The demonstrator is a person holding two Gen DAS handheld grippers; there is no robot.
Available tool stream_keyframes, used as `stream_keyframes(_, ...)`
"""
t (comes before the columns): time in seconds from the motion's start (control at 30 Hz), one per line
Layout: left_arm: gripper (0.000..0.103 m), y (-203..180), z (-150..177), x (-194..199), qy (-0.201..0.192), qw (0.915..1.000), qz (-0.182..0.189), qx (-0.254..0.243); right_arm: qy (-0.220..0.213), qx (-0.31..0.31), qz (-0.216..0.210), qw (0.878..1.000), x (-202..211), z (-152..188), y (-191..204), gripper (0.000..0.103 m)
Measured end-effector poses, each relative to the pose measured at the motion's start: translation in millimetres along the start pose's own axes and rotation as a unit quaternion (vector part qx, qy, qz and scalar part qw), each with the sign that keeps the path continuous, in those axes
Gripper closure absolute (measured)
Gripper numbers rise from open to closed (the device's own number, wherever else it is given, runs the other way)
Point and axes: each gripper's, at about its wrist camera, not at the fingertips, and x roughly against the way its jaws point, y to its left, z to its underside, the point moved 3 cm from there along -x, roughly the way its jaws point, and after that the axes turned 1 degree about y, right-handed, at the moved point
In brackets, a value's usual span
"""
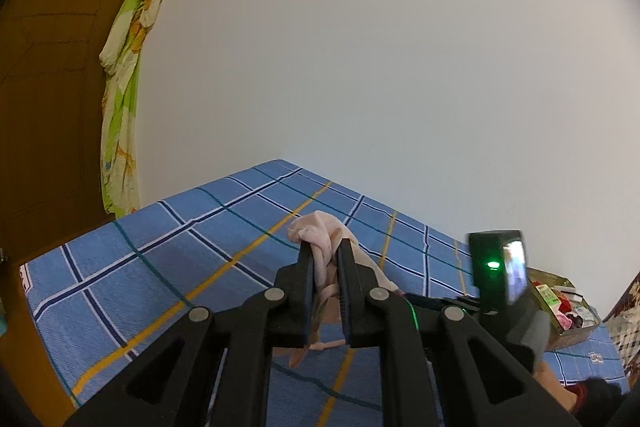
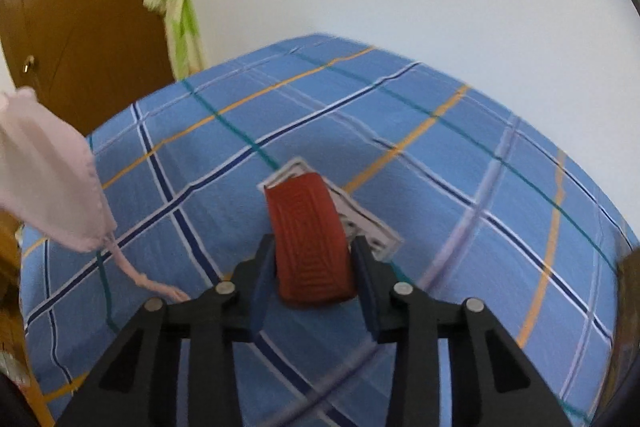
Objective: Organize soft objects
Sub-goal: 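Carry the pink cloth and red rubber item over the gold tin with both tools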
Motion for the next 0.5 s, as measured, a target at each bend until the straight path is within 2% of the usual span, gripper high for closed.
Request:
stream_keyframes(0.27,0.091,-52,4,-2,-0.002,0.9990,0.024,-0.039,-0.066,-0.038,0.058,0.995,59,22,-48,0.065)
stream_keyframes(0.5,0.091,-107,8,1,-0.011,0.9957,0.062,-0.068,-0.109,-0.057,0.108,0.987,95,38,-79,0.065)
